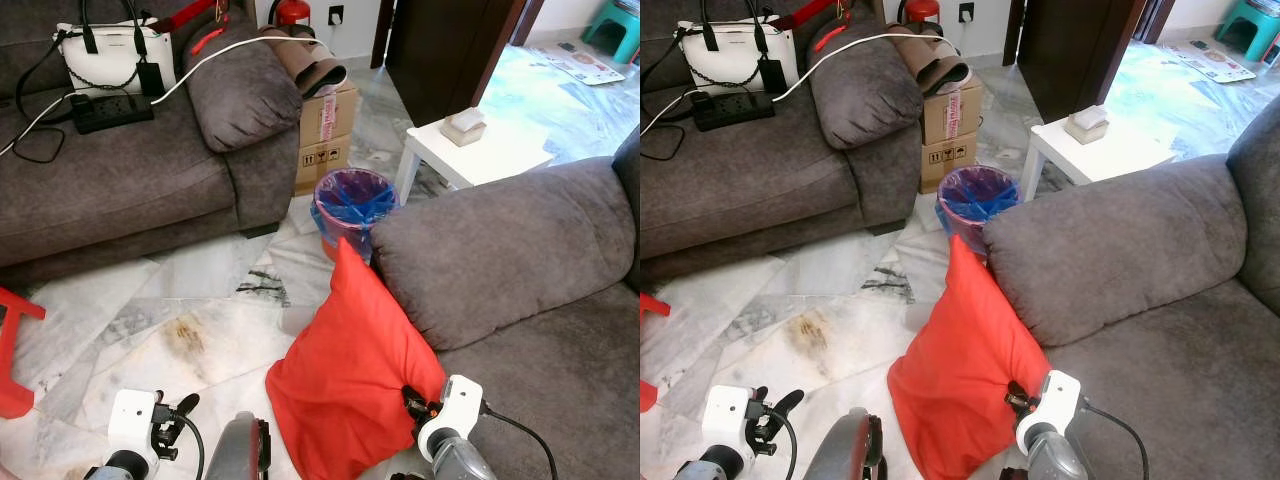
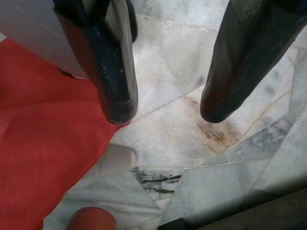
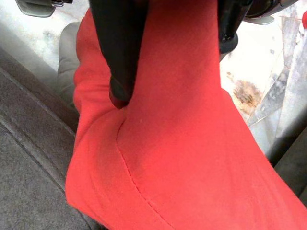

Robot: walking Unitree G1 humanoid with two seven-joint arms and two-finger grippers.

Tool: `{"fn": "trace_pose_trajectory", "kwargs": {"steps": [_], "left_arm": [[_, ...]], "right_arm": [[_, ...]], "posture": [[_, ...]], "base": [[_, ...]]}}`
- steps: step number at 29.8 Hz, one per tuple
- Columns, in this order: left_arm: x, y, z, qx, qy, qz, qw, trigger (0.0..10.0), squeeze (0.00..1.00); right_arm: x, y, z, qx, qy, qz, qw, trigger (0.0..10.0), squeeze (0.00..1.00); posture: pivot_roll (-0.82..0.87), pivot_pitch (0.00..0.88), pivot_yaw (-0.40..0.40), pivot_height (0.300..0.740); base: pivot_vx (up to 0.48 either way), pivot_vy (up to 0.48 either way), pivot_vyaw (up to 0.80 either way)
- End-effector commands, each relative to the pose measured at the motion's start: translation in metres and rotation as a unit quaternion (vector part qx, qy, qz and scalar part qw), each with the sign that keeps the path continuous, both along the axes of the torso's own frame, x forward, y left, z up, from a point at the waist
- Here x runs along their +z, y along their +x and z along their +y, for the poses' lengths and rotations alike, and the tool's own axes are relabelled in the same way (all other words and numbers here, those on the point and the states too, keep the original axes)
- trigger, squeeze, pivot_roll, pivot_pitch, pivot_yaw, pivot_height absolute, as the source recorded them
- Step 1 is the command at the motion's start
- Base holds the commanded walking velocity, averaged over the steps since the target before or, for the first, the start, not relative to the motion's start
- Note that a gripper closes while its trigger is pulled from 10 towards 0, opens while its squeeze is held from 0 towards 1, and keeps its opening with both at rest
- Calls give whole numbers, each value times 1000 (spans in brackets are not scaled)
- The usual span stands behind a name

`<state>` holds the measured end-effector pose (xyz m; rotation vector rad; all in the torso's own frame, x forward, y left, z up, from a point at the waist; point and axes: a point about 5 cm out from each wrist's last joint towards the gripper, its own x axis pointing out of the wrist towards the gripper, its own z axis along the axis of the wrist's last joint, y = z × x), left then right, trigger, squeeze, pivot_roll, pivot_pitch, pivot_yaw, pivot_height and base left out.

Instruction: Move the pillow to the sofa from floor

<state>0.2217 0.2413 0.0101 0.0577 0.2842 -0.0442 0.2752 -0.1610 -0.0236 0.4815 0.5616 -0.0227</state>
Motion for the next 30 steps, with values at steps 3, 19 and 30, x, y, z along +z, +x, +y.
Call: {"fn": "trace_pose_trajectory", "kwargs": {"steps": [3,19,30], "left_arm": [[-5,-5,2,6,-2,15,1000,10000,0],[-5,1,0,7,-5,13,1000,10000,0],[-5,14,-5,1,-10,14,1000,10000,0]], "right_arm": [[-5,-5,1,-4,4,10,1000,0,0],[-5,-5,2,8,-9,11,1000,0,0],[-4,-6,-2,16,-39,6,999,0,0]], "posture": [[265,223,-26,625],[255,206,-29,625],[217,163,-15,625]], "base": [[0,0,0],[0,0,0],[0,0,0]]}}
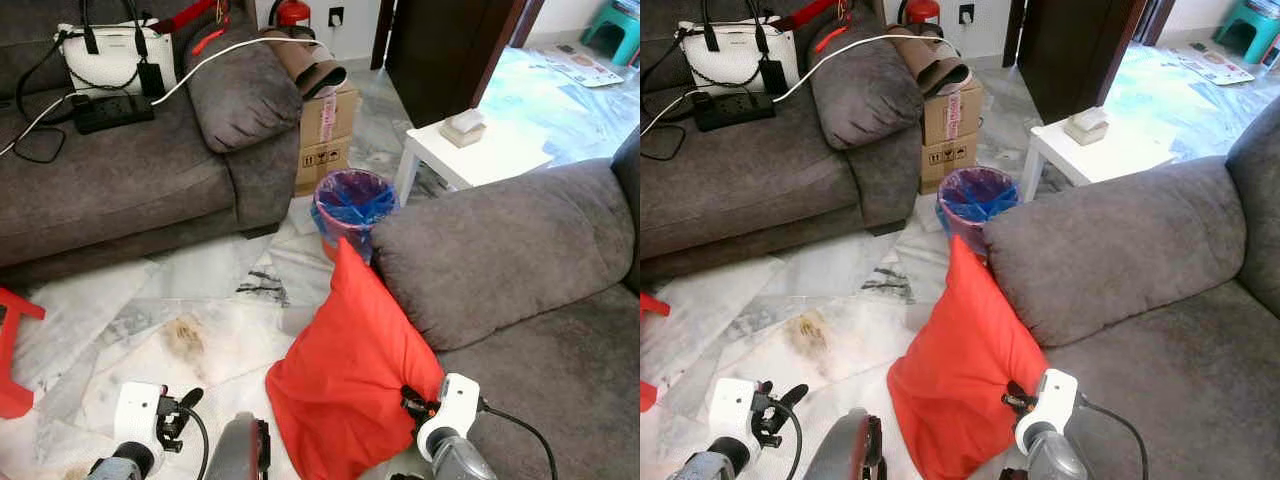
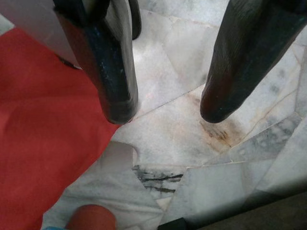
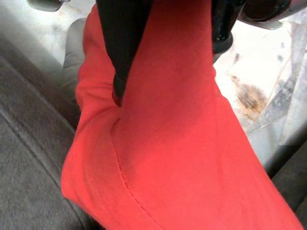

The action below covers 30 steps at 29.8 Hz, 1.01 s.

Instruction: Move the pillow to the sofa from floor

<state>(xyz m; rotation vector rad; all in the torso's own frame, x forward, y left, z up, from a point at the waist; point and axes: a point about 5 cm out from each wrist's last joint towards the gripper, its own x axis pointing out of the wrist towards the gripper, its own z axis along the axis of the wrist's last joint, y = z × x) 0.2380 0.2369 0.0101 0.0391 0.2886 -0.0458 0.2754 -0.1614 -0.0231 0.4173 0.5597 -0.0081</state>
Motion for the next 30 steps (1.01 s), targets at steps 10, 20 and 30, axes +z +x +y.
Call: {"fn": "trace_pose_trajectory", "kwargs": {"steps": [10,20,30], "left_arm": [[-4,6,0,3,2,10,1000,10000,0],[-6,7,-1,5,1,10,1000,10000,0],[-7,7,0,9,3,10,1000,10000,0]], "right_arm": [[-4,-6,-3,-1,-31,2,1000,8667,0],[1,-2,-1,12,-24,-24,999,10000,0],[-2,-5,-1,19,-38,-12,999,10000,0]], "posture": [[204,146,-16,625],[200,147,-20,625],[201,148,-20,684]], "base": [[0,0,0],[0,0,0],[0,0,0]]}}
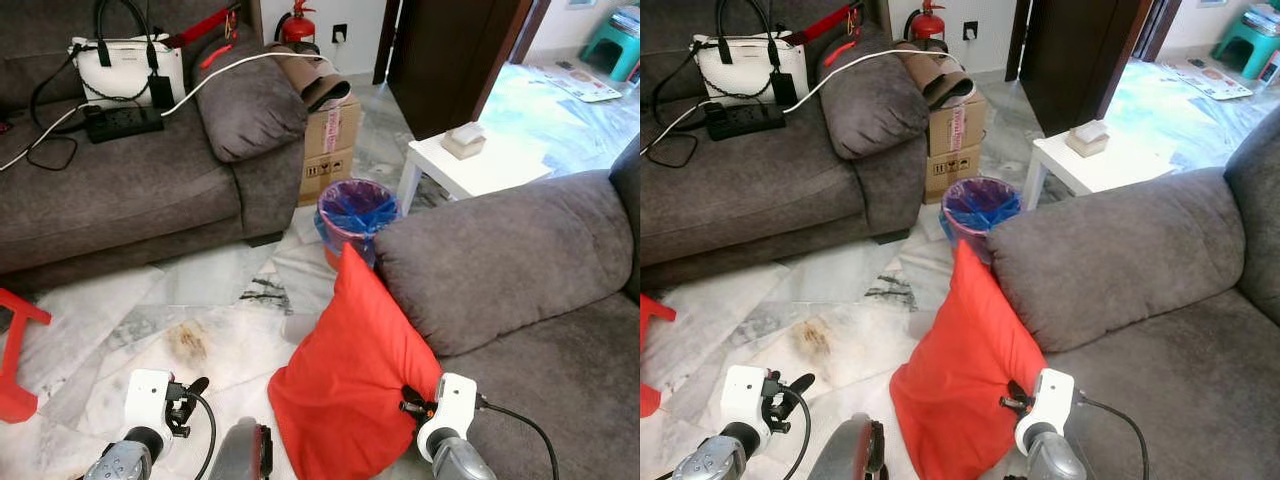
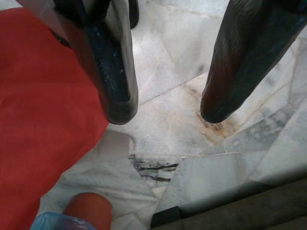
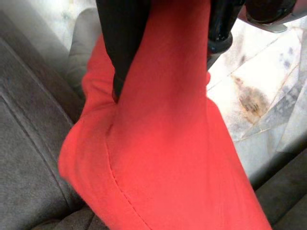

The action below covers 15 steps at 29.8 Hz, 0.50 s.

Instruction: Move the pillow to the sofa from floor

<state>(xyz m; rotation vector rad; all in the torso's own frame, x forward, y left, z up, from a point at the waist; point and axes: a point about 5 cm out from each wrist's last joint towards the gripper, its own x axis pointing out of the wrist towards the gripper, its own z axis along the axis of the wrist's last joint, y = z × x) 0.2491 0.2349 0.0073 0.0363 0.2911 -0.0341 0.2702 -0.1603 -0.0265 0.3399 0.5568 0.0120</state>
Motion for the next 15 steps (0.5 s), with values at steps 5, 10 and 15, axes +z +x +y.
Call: {"fn": "trace_pose_trajectory", "kwargs": {"steps": [5,10,15], "left_arm": [[-4,-3,2,2,4,8,1000,10000,0],[-4,-3,2,1,4,8,1000,10000,0],[-4,-2,2,0,3,7,1000,10000,0]], "right_arm": [[0,-1,-3,1,-8,-5,1000,10000,0],[-1,-2,-4,-3,-8,-4,1000,10000,0],[-1,-2,-4,-4,-8,-3,1000,10000,0]], "posture": [[202,149,-17,719],[201,146,-15,740],[202,143,-15,740]], "base": [[0,0,0],[0,0,0],[0,0,0]]}}
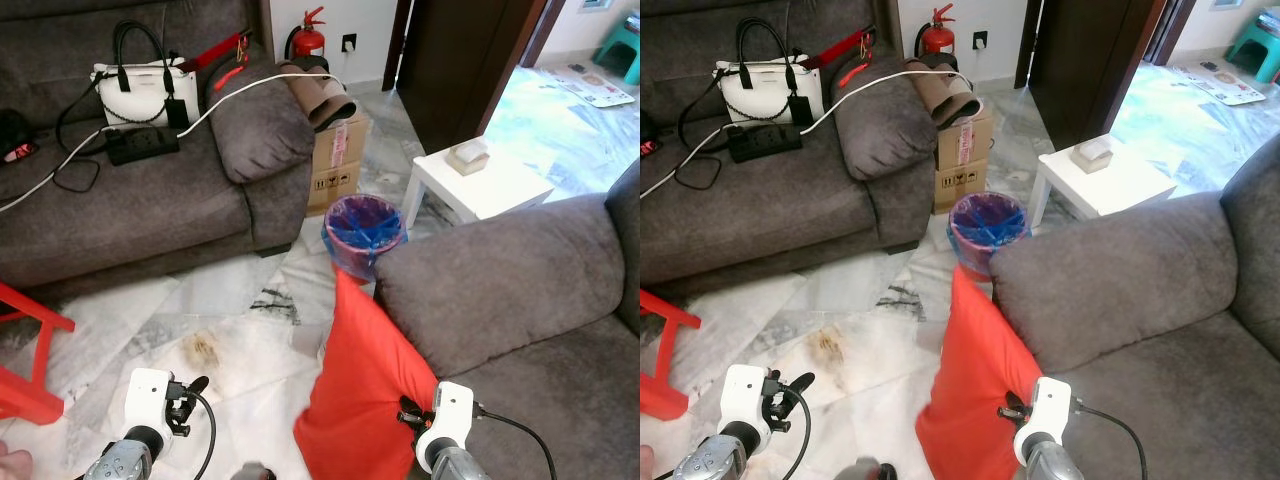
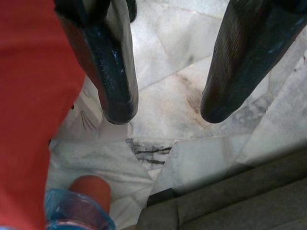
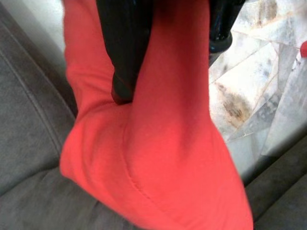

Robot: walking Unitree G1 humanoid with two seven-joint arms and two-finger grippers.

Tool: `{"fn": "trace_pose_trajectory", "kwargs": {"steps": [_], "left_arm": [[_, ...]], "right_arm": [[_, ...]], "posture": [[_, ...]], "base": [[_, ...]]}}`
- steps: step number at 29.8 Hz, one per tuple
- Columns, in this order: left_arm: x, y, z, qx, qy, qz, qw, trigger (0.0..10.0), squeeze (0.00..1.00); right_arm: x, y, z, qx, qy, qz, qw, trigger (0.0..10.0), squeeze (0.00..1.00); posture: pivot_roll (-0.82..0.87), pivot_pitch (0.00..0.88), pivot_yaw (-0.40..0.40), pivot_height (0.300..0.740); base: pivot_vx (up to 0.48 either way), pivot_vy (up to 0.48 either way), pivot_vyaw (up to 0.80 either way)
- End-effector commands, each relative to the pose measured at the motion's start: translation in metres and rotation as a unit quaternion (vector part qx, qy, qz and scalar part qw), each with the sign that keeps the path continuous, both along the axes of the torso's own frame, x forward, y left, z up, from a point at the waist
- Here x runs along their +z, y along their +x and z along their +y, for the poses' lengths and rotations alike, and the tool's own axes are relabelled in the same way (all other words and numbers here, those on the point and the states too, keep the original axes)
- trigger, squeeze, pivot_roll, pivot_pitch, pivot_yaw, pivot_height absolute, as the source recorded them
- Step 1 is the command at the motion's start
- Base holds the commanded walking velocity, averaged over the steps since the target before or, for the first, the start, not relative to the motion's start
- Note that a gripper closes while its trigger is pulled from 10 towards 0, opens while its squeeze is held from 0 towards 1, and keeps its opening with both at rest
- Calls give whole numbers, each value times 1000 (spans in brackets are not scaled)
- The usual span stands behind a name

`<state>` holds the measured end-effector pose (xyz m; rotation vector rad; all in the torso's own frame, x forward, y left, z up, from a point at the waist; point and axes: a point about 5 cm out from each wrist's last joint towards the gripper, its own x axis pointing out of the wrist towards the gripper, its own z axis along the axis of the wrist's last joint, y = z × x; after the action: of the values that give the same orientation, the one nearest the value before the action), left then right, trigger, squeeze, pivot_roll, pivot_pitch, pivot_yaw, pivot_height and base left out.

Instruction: Move the pillow to the sofa from floor

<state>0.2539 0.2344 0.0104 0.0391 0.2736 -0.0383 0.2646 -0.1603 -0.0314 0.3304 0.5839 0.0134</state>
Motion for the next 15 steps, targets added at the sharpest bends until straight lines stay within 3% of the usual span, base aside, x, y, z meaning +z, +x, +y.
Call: {"fn": "trace_pose_trajectory", "kwargs": {"steps": [1,9,15], "left_arm": [[-7,-7,2,2,2,15,1000,10000,0],[-7,-8,3,3,0,14,1000,10000,0],[-6,-8,4,-1,-1,12,1000,10000,0]], "right_arm": [[4,4,-4,-8,-4,-17,1000,10000,0],[6,6,-3,4,-4,-22,1000,10000,0],[12,11,0,52,-14,-47,997,10000,0]], "posture": [[202,143,-15,740],[205,141,-12,740],[197,135,-7,740]], "base": [[0,0,0],[0,0,0],[0,0,0]]}}
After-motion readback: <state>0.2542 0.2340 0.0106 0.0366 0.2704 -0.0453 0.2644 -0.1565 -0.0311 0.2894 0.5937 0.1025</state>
